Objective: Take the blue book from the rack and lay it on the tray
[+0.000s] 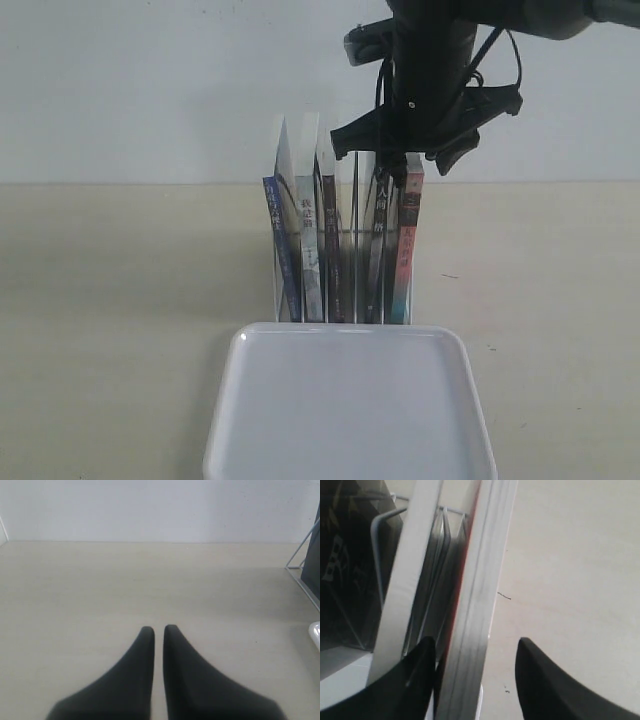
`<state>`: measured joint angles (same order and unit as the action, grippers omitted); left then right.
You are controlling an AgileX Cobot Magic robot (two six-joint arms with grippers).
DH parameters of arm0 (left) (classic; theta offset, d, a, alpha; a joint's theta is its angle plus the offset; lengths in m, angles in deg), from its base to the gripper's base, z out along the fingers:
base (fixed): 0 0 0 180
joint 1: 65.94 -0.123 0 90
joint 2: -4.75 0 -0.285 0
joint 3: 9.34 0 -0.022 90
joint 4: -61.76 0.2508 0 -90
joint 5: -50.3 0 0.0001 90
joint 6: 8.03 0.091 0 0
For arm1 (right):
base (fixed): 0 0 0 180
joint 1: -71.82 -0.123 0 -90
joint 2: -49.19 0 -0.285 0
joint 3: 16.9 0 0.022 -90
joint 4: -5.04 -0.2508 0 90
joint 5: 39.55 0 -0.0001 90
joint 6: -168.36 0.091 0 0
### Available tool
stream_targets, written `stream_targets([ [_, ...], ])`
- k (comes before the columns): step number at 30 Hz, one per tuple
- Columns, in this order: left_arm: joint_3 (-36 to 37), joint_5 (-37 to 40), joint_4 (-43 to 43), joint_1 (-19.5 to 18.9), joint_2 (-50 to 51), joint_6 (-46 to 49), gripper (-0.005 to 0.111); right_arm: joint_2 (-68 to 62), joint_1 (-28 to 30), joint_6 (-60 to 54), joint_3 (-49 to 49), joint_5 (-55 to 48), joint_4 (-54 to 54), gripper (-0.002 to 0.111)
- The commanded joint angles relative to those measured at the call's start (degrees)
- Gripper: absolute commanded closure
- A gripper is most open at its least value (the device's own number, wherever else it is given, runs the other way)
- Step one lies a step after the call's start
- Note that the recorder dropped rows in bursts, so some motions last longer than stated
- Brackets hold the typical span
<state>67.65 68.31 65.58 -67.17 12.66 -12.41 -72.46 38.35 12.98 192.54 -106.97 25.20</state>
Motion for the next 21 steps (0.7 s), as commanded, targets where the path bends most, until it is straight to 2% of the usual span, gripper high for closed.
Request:
stream_targets([
  [1,0.22,-0.45,0.17,0.46,-0.13,0.12,0.101,0.02,0.38,0.28,0.22,-0.58,-0.76,0.064],
  [3,0.22,-0.45,0.17,0.46,-0.13,0.12,0.101,-0.11,0.38,0.40,0.22,-0.58,-0.76,0.071],
  [8,0.22,-0.45,0.17,0.46,-0.13,0.12,0.101,-0.22,0.38,0.40,0.22,-0.61,-0.76,0.108],
  [21,0.22,-0.45,0.17,0.46,-0.13,0.12,0.101,-1.05,0.38,0.27,0.22,-1.54,-0.79,0.108],
])
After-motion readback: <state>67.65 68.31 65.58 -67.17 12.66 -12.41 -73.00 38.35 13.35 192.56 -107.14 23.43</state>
